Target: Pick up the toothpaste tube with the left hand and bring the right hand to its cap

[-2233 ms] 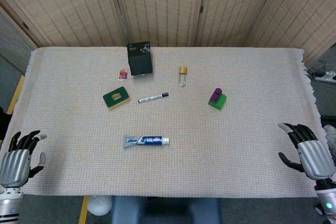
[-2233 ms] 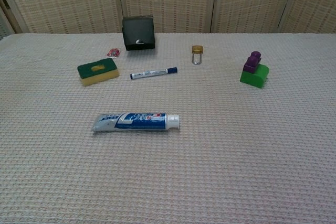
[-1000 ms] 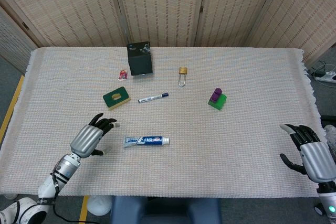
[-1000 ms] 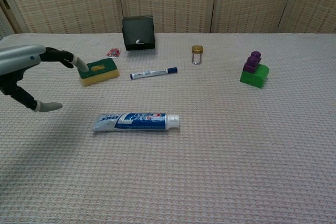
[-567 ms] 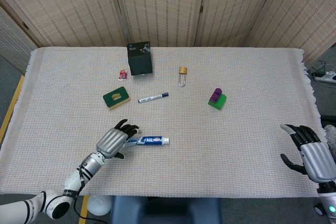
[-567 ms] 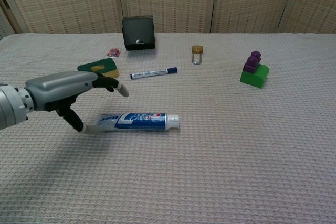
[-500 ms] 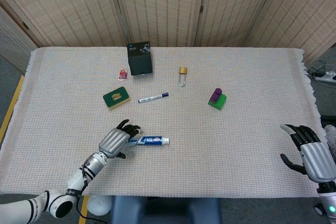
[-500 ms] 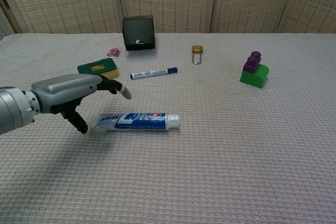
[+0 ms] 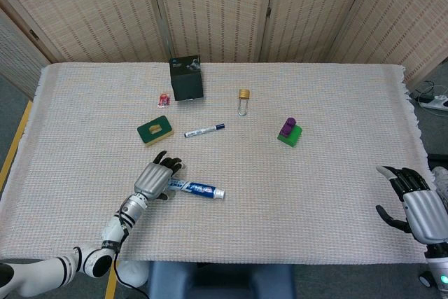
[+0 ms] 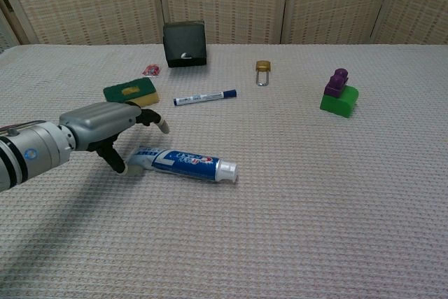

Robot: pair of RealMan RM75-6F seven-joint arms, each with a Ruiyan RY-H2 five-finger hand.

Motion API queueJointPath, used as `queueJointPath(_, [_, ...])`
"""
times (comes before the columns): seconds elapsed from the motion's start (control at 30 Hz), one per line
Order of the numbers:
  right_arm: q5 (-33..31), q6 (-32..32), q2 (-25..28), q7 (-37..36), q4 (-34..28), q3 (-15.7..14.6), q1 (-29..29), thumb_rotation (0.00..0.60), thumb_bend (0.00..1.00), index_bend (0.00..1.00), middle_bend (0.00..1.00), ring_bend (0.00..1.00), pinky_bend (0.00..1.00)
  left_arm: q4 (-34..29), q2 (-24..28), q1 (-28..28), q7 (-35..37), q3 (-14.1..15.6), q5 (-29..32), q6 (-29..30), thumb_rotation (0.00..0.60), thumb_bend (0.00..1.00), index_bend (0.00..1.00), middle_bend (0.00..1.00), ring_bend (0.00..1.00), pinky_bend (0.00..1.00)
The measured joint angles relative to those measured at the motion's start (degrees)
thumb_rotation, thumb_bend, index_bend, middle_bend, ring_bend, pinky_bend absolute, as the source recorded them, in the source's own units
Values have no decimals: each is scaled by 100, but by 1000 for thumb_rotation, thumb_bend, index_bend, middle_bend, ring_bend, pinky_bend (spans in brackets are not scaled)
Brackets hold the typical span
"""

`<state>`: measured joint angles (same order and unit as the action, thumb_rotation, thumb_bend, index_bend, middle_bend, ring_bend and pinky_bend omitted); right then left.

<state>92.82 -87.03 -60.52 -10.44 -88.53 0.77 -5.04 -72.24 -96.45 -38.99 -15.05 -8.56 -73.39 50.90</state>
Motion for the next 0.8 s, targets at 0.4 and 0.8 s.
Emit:
queueJointPath(0.4, [-14,40,-3,13,1,8,-19,600,351,145,210,187,144,-321,-43,-135,53,125,-68,-82,600,326,268,204,216,46])
queueJointPath(0.8, [-38,61,-33,-48,69,0,-10,600,351,145,210,188,144,106,-481,-308,-206,87,-63,102,600,368,440,398,363,94])
